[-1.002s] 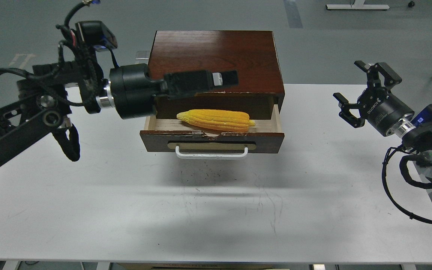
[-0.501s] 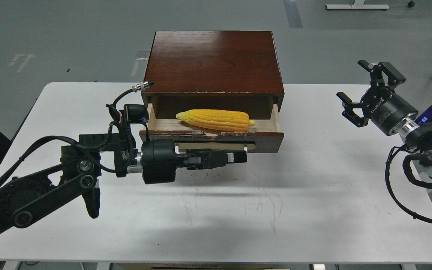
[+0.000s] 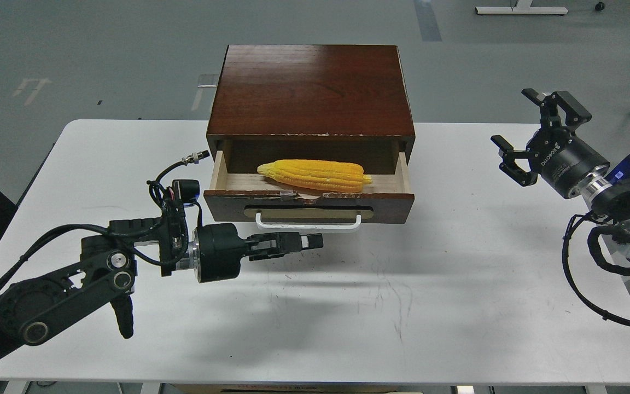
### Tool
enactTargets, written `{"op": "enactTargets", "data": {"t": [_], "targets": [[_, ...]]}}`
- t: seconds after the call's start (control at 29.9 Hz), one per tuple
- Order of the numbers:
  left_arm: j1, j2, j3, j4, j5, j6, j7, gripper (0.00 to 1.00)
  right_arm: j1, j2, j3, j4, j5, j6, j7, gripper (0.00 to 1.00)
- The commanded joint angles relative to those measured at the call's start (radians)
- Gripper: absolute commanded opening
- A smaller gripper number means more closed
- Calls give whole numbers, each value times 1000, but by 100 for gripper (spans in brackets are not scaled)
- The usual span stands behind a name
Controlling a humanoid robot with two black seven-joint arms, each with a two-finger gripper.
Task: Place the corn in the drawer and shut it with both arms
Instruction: 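Position the left gripper against the drawer front below the handle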
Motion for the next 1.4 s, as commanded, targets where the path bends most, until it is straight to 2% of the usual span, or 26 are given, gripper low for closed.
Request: {"op": "enactTargets", "data": {"t": [0.0, 1.1, 1.37], "targets": [[0, 3, -5, 7, -15, -6, -1, 0, -9, 0, 0, 0, 0, 0, 0, 100], [-11, 11, -8, 82, -14, 0, -3, 0, -12, 0, 3, -1, 0, -1, 0, 100], [-25, -2, -22, 129, -15, 35, -3, 0, -19, 0, 3, -1, 0, -1, 0, 100]]}}
